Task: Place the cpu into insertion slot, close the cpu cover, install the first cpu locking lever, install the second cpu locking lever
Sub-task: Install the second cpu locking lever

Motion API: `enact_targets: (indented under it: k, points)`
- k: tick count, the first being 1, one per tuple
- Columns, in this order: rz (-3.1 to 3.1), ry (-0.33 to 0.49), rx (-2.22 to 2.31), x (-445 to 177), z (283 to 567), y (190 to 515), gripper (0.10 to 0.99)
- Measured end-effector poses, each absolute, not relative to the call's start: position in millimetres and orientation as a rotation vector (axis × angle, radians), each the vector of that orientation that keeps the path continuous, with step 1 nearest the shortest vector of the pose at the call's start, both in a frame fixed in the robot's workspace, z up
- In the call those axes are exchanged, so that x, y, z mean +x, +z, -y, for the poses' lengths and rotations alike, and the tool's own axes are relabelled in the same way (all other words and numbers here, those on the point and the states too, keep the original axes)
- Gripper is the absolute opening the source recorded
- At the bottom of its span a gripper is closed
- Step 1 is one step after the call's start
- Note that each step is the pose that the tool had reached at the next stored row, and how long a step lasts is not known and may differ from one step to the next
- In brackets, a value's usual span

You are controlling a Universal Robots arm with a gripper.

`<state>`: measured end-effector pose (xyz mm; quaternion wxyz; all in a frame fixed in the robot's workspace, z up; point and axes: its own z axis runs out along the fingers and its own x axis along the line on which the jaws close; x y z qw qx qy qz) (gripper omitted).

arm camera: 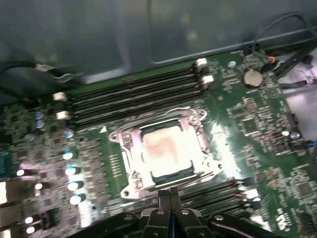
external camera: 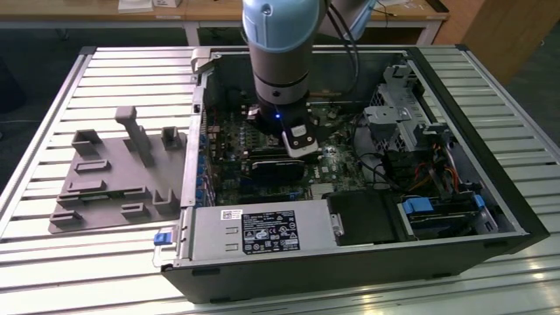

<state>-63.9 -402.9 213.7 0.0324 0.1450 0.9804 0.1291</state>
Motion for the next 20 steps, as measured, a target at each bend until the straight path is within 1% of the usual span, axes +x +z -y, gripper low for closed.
enact_targets:
  k: [3, 7, 14, 20]
  points:
    - [-3.020, 0.381, 0.446, -58.0, 401.7, 213.8, 0.102]
    - [-3.026, 0.327, 0.445, -55.6, 395.4, 213.5, 0.102]
    - [-3.028, 0.324, 0.439, -55.0, 381.7, 213.0, 0.102]
    - [-3.035, 0.325, 0.405, -55.0, 375.4, 211.3, 0.102]
